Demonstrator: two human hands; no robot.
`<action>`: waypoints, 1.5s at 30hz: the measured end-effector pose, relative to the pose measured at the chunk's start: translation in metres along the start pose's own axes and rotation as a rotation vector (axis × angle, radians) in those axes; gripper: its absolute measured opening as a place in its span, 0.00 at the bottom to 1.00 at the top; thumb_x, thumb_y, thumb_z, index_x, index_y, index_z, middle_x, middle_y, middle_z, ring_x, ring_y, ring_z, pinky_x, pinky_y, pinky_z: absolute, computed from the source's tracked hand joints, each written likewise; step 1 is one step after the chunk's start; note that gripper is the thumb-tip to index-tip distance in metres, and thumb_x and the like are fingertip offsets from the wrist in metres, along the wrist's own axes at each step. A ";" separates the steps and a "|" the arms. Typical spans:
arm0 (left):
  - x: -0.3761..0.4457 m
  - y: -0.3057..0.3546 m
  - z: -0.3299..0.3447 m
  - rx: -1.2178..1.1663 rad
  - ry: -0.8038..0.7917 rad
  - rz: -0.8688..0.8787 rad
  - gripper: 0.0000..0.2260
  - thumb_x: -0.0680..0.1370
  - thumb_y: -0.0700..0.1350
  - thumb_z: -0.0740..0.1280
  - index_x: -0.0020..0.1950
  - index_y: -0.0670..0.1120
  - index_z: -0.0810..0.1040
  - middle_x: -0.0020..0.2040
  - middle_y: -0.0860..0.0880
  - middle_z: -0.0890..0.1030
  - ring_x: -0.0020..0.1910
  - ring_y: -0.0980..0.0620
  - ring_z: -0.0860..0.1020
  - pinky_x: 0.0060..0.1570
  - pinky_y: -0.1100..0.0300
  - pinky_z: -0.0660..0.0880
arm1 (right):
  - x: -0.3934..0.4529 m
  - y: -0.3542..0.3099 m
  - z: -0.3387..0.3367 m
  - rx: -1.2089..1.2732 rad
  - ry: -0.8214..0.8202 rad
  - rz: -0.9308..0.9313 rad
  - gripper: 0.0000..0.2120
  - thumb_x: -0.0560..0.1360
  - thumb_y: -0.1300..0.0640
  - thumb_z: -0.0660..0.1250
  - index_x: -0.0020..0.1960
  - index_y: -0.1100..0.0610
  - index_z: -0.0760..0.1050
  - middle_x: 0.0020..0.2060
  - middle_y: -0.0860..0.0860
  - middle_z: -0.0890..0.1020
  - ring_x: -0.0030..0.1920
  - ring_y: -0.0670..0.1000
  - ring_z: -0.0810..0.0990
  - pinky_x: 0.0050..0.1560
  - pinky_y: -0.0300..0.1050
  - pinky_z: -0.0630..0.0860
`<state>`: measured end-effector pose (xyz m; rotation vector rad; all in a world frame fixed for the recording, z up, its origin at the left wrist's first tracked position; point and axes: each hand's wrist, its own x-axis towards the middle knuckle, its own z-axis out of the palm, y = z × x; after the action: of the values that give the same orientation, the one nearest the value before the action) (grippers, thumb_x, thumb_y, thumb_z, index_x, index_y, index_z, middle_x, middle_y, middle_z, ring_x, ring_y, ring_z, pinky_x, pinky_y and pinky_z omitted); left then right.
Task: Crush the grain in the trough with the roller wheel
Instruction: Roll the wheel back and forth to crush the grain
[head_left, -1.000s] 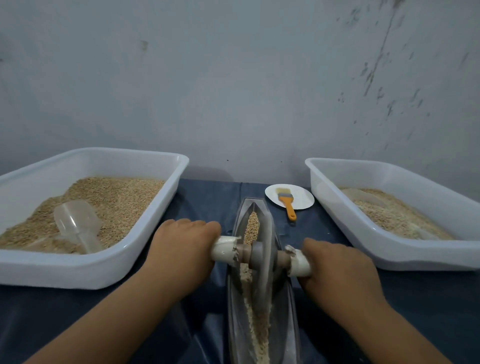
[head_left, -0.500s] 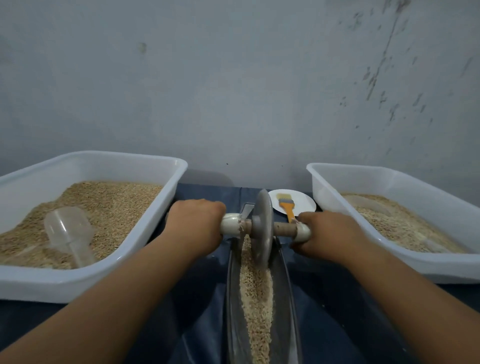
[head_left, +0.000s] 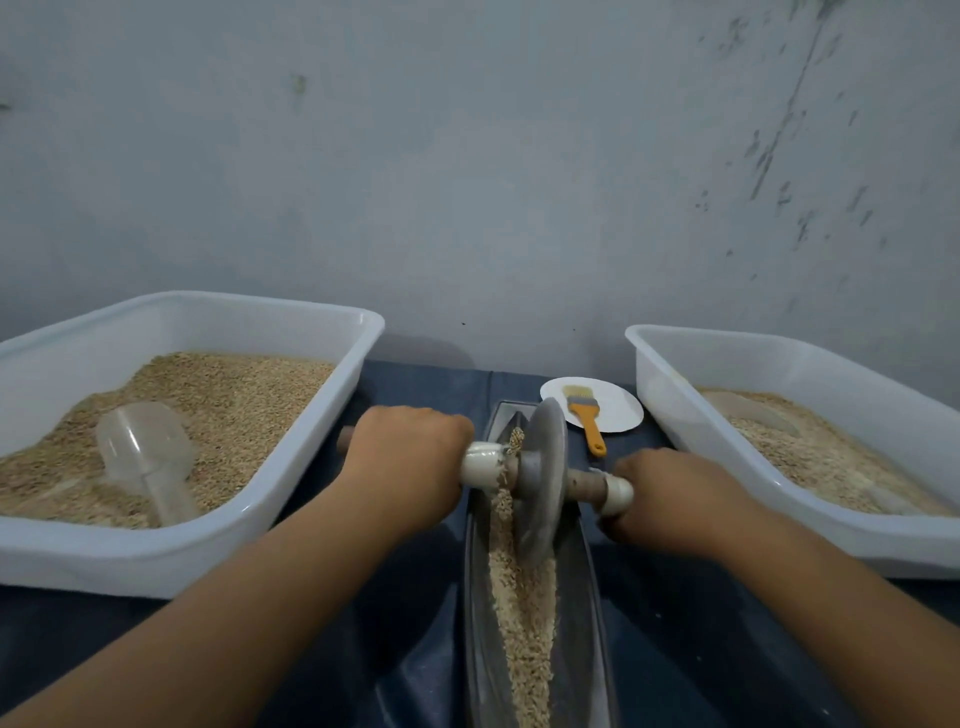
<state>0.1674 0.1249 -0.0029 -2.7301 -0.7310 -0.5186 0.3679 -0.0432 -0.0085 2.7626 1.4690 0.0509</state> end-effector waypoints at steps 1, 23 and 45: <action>0.002 0.000 -0.001 0.007 -0.003 0.001 0.11 0.72 0.51 0.68 0.41 0.55 0.65 0.31 0.55 0.66 0.34 0.53 0.70 0.36 0.57 0.65 | 0.002 -0.001 0.000 0.002 0.003 0.004 0.09 0.61 0.41 0.65 0.34 0.47 0.72 0.31 0.44 0.78 0.32 0.43 0.76 0.29 0.40 0.68; -0.024 -0.002 0.005 -0.068 -0.014 -0.041 0.12 0.71 0.52 0.68 0.38 0.55 0.64 0.31 0.55 0.69 0.31 0.55 0.71 0.33 0.59 0.66 | -0.016 -0.015 -0.008 -0.061 0.046 -0.045 0.08 0.62 0.43 0.66 0.35 0.45 0.71 0.31 0.44 0.77 0.32 0.44 0.76 0.29 0.40 0.67; -0.038 0.006 -0.014 -0.022 -0.031 0.060 0.10 0.69 0.54 0.68 0.37 0.57 0.66 0.30 0.56 0.71 0.30 0.57 0.70 0.31 0.60 0.65 | -0.058 -0.017 -0.006 0.109 -0.125 -0.003 0.09 0.59 0.42 0.70 0.36 0.43 0.74 0.31 0.44 0.79 0.33 0.44 0.78 0.29 0.40 0.67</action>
<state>0.1360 0.0989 -0.0071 -2.7764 -0.6526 -0.4742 0.3206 -0.0819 -0.0040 2.7883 1.4871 -0.2045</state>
